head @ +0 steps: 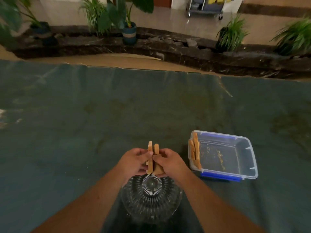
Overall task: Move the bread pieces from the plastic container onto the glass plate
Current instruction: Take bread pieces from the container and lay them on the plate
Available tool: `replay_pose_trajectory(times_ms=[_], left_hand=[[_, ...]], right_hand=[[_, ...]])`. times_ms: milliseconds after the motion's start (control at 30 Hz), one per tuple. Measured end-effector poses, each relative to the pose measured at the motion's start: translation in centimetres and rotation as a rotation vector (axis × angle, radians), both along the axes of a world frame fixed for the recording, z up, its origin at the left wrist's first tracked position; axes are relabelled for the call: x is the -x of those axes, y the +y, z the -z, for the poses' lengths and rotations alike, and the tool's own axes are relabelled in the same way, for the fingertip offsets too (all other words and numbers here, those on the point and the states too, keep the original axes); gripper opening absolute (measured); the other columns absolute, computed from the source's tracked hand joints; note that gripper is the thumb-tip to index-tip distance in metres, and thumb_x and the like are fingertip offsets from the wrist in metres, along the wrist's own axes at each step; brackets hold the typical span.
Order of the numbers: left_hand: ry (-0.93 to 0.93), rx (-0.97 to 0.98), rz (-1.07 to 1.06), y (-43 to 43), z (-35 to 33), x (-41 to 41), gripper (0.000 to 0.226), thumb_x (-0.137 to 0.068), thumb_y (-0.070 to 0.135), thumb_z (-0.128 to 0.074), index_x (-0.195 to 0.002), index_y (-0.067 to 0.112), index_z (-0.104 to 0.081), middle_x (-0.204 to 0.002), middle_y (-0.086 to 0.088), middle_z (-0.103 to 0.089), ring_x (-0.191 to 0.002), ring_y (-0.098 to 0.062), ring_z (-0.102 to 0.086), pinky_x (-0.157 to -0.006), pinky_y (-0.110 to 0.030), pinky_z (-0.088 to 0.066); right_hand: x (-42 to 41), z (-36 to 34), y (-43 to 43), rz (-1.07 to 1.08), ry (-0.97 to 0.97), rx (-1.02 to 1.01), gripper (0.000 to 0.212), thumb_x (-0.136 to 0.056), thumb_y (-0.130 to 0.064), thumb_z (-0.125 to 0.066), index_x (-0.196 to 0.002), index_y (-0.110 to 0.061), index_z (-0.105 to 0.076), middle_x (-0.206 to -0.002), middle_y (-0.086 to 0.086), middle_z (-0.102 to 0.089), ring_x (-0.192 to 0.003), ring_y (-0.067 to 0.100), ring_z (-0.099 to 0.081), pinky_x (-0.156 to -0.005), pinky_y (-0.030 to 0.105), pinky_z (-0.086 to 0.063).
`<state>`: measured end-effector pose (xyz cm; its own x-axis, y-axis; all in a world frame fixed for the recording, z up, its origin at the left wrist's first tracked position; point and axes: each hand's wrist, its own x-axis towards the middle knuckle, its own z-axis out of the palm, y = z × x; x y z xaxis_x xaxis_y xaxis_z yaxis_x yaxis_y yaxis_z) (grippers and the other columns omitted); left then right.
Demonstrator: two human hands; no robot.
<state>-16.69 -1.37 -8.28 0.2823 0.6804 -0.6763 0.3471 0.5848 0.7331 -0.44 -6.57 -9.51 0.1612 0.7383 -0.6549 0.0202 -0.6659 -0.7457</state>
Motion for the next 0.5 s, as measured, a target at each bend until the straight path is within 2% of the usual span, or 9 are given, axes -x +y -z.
replay_pose_trajectory(times_ms=[67,133,267,333,400,433,500], left_hand=[[0.012,0.022,-0.005,-0.6,1.2,0.5,0.022,-0.099,0.033,-0.069,-0.108,0.012,-0.069,-0.086,-0.004,-0.083,-0.079,-0.022,-0.080,-0.062,-0.031,-0.062],[0.030,0.036,-0.016,-1.0,2.2,1.1,0.016,-0.100,0.027,-0.066,-0.103,0.013,-0.071,-0.081,-0.004,-0.082,-0.076,-0.020,-0.079,-0.057,-0.029,-0.062],[0.086,0.082,-0.138,-1.2,3.6,2.6,0.014,-0.095,0.018,-0.058,-0.097,0.011,-0.069,-0.094,-0.013,-0.072,-0.084,-0.029,-0.074,-0.060,-0.038,-0.065],[0.261,0.010,-0.062,-1.3,4.5,3.7,0.018,-0.096,0.022,-0.056,-0.101,0.010,-0.068,-0.099,-0.014,-0.069,-0.088,-0.030,-0.070,-0.070,-0.046,-0.065],[0.589,-0.186,0.233,-1.8,5.1,5.0,0.028,-0.096,0.032,-0.057,-0.115,0.014,-0.066,-0.099,-0.005,-0.068,-0.086,-0.022,-0.067,-0.076,-0.040,-0.057],[0.702,-0.276,0.334,-2.1,5.3,5.5,0.035,-0.094,0.035,-0.060,-0.123,0.016,-0.062,-0.106,-0.003,-0.066,-0.087,-0.021,-0.066,-0.075,-0.037,-0.052],[0.765,-0.403,0.355,-2.7,5.6,6.2,0.053,-0.091,0.036,-0.065,-0.139,0.019,-0.051,-0.130,-0.006,-0.056,-0.101,-0.028,-0.066,-0.075,-0.037,-0.048]], right_hand=[[0.4,1.4,-0.6,0.013,-0.032,0.005,0.030,-0.099,-0.022,-0.076,-0.127,-0.017,-0.069,-0.118,0.007,-0.076,-0.096,0.020,-0.078,-0.069,0.039,-0.068],[0.3,2.5,-1.1,0.007,-0.114,0.037,0.030,-0.100,-0.017,-0.071,-0.129,-0.019,-0.071,-0.120,0.005,-0.075,-0.099,0.016,-0.072,-0.076,0.037,-0.065],[-0.3,3.4,-1.6,0.050,-0.167,0.123,0.034,-0.102,-0.018,-0.061,-0.136,-0.019,-0.067,-0.110,-0.002,-0.069,-0.098,0.016,-0.065,-0.074,0.033,-0.055],[-0.8,3.8,-2.1,-0.010,-0.312,0.164,0.038,-0.103,-0.019,-0.060,-0.141,-0.018,-0.061,-0.104,-0.006,-0.063,-0.093,0.012,-0.061,-0.077,0.032,-0.050],[-1.0,4.0,-3.1,-0.134,-0.557,0.183,0.041,-0.101,-0.020,-0.059,-0.142,-0.016,-0.055,-0.110,0.000,-0.063,-0.097,0.018,-0.062,-0.082,0.035,-0.053],[-1.0,4.1,-3.8,-0.197,-0.674,0.171,0.044,-0.100,-0.022,-0.060,-0.143,-0.016,-0.052,-0.120,0.005,-0.064,-0.105,0.023,-0.064,-0.087,0.039,-0.057],[-0.8,4.2,-4.9,-0.300,-0.825,0.112,0.060,-0.100,-0.024,-0.061,-0.155,-0.016,-0.040,-0.148,0.011,-0.055,-0.133,0.030,-0.057,-0.105,0.044,-0.054]])
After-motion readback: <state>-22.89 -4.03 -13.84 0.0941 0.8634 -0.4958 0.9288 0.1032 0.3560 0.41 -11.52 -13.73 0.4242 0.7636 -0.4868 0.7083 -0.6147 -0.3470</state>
